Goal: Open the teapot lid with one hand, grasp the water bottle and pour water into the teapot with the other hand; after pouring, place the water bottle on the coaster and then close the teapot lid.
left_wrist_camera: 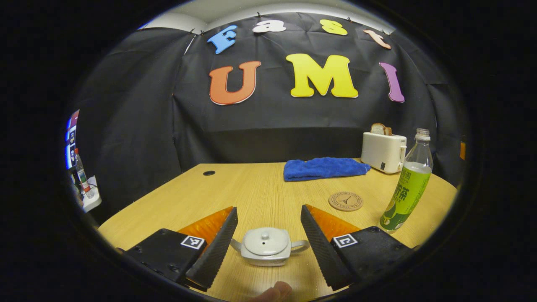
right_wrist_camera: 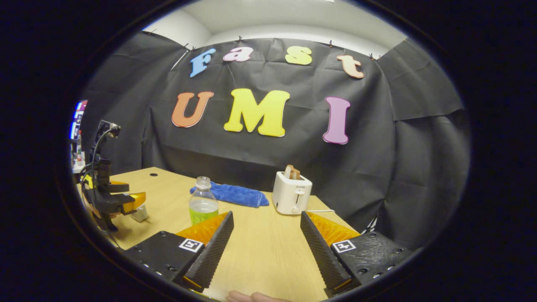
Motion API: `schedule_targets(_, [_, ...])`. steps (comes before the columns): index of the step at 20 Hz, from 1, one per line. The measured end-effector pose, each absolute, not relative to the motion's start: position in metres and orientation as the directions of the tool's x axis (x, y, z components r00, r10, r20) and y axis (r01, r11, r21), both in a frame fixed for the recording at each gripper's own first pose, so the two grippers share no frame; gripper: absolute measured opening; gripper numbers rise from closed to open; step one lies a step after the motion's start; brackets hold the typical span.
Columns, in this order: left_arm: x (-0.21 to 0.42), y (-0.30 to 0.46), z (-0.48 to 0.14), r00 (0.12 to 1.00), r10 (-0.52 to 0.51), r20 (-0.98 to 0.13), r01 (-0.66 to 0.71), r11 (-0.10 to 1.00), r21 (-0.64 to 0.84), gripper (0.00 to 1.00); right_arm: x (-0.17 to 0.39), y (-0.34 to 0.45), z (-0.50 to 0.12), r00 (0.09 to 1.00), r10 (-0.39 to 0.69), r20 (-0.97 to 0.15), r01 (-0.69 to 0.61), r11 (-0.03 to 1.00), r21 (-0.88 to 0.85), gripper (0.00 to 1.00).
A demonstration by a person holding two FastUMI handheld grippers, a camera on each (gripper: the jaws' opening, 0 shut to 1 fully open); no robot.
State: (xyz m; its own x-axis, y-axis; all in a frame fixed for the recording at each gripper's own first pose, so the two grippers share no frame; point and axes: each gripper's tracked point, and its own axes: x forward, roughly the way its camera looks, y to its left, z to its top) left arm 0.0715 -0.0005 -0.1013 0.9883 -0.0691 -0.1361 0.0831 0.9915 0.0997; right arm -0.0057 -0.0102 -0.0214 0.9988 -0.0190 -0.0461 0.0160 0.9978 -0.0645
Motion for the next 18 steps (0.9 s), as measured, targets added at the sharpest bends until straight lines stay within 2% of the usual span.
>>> schedule_targets(2, [0.074, 0.005, -0.114, 0.981, -0.058, -0.187, 0.076, 0.993, 0.095, 0.88, -0.005, -0.008, -0.022, 0.999, -0.021, -0.046, 0.017, 0.997, -0.072, 0.96])
schedule_targets(5, [0.073, 0.005, -0.109, 0.984, -0.070, -0.164, 0.083, 0.994, 0.076, 0.80, -0.002, -0.005, -0.027, 0.998, -0.018, -0.056, 0.013, 0.997, -0.079, 0.96])
schedule_targets(6, [0.073, 0.004, -0.109, 0.983, -0.076, -0.168, 0.087, 0.994, 0.059, 0.73, -0.002, -0.004, -0.028, 0.998, -0.020, -0.058, 0.015, 0.996, -0.083, 0.96])
schedule_targets(9, [0.074, 0.010, -0.110, 0.984, -0.057, -0.167, 0.066, 0.997, 0.044, 0.62, 0.000, -0.001, -0.033, 0.997, -0.019, -0.069, 0.013, 0.996, -0.090, 0.96])
schedule_targets(10, [0.073, 0.012, -0.109, 0.985, -0.053, -0.165, 0.059, 0.998, 0.034, 0.53, 0.001, 0.001, -0.035, 0.997, -0.016, -0.073, 0.009, 0.996, -0.093, 0.98])
schedule_targets(13, [0.074, 0.015, -0.109, 0.984, -0.041, -0.175, 0.046, 0.999, 0.028, 0.43, 0.004, 0.011, -0.041, 0.997, 0.000, -0.081, -0.008, 0.995, -0.094, 0.96])
schedule_targets(15, [0.074, 0.011, -0.107, 0.983, -0.060, -0.176, 0.068, 0.997, 0.038, 0.32, 0.007, 0.023, -0.048, 0.995, 0.031, -0.090, -0.038, 0.996, -0.079, 0.96])
schedule_targets(18, [0.074, 0.009, -0.107, 0.982, -0.063, -0.177, 0.075, 0.995, 0.066, 0.07, 0.012, 0.048, -0.065, 0.989, 0.090, -0.119, -0.097, 0.994, -0.054, 0.95])
